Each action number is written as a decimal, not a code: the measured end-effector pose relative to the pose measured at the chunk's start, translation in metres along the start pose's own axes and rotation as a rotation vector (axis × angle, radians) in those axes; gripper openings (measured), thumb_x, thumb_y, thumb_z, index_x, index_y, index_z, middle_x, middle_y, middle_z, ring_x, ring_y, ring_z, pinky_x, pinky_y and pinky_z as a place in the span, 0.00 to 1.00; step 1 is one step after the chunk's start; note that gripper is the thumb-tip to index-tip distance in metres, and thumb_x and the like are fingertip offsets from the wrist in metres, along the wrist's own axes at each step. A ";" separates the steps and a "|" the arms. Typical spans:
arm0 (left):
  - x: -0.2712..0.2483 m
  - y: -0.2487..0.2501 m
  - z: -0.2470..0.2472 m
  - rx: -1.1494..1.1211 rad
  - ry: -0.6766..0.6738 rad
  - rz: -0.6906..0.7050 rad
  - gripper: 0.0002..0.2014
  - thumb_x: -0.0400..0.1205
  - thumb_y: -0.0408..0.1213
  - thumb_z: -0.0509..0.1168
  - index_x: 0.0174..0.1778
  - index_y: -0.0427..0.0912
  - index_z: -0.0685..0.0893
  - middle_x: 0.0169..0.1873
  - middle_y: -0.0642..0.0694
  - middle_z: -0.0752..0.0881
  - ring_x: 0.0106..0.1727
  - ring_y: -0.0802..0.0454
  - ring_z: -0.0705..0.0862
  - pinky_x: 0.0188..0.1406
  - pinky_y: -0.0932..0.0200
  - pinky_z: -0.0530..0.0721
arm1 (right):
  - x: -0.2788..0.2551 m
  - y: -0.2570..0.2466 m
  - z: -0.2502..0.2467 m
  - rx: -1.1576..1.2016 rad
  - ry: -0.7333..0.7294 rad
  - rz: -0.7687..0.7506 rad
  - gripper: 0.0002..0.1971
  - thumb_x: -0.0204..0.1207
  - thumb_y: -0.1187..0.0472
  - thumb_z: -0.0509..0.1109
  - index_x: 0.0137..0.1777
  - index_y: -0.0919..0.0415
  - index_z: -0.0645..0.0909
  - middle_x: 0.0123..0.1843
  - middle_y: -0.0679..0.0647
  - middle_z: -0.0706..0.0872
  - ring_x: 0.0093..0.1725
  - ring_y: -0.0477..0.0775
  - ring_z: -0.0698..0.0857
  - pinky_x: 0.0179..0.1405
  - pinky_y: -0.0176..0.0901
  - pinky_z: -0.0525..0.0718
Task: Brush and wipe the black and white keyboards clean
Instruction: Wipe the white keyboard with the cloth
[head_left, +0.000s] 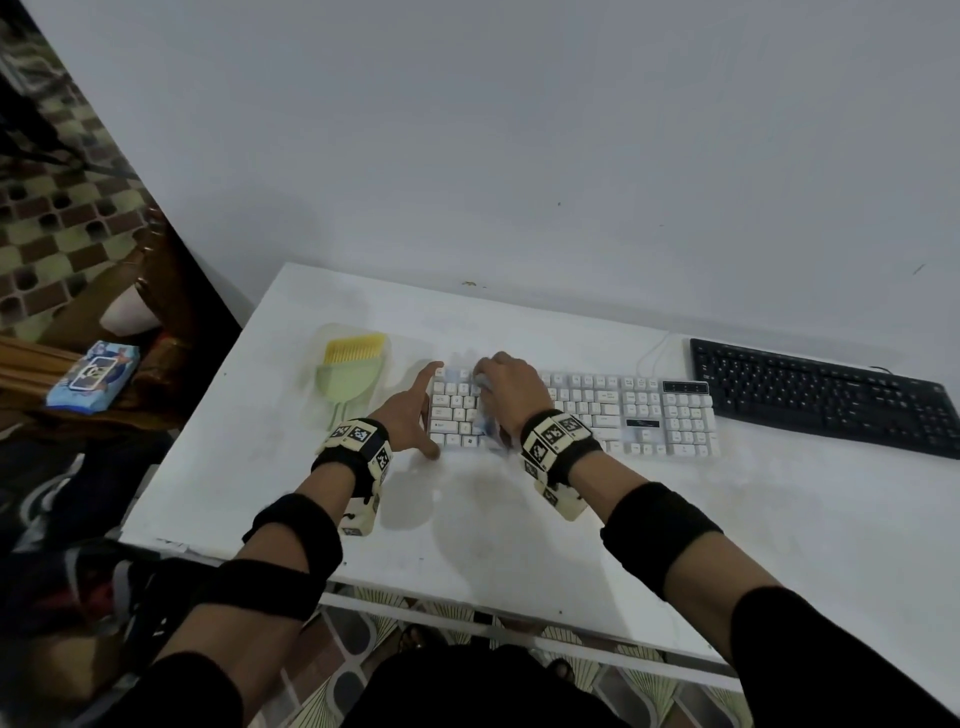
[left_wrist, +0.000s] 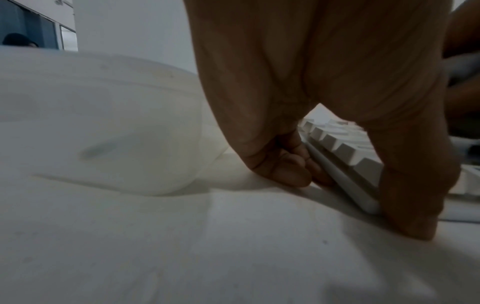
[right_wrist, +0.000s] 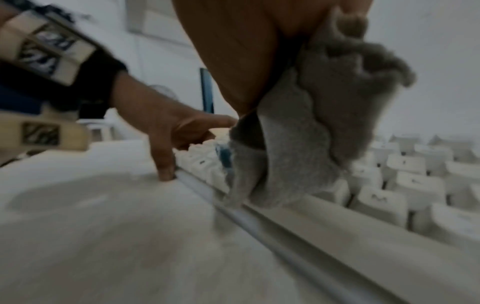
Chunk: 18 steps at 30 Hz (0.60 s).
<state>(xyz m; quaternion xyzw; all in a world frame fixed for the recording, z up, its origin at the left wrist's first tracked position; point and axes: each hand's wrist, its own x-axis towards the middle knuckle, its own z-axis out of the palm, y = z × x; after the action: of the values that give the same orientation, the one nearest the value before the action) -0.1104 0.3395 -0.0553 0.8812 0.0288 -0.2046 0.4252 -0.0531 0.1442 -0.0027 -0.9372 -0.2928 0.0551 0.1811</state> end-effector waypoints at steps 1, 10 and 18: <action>0.000 0.000 0.000 -0.006 0.002 0.000 0.71 0.65 0.26 0.86 0.90 0.57 0.39 0.49 0.45 0.88 0.49 0.52 0.85 0.52 0.57 0.80 | 0.000 0.001 0.004 -0.049 -0.031 -0.029 0.14 0.77 0.71 0.69 0.61 0.64 0.85 0.55 0.60 0.84 0.49 0.63 0.85 0.48 0.54 0.86; -0.001 -0.003 0.001 0.009 0.018 0.007 0.72 0.63 0.27 0.86 0.90 0.57 0.40 0.44 0.44 0.86 0.43 0.53 0.85 0.43 0.61 0.80 | -0.047 0.016 0.012 -0.118 -0.208 -0.329 0.10 0.78 0.65 0.71 0.57 0.61 0.88 0.55 0.57 0.86 0.53 0.61 0.85 0.42 0.50 0.83; -0.002 0.001 -0.001 0.022 0.010 0.011 0.70 0.65 0.26 0.86 0.90 0.56 0.39 0.44 0.47 0.85 0.43 0.54 0.84 0.45 0.58 0.80 | 0.006 0.018 -0.009 0.045 0.056 0.032 0.08 0.80 0.67 0.69 0.54 0.64 0.88 0.55 0.59 0.87 0.51 0.62 0.87 0.52 0.49 0.83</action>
<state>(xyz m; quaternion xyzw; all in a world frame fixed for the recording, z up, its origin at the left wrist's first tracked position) -0.1115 0.3402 -0.0537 0.8869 0.0237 -0.1983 0.4166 -0.0367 0.1313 -0.0004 -0.9388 -0.2711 0.0382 0.2092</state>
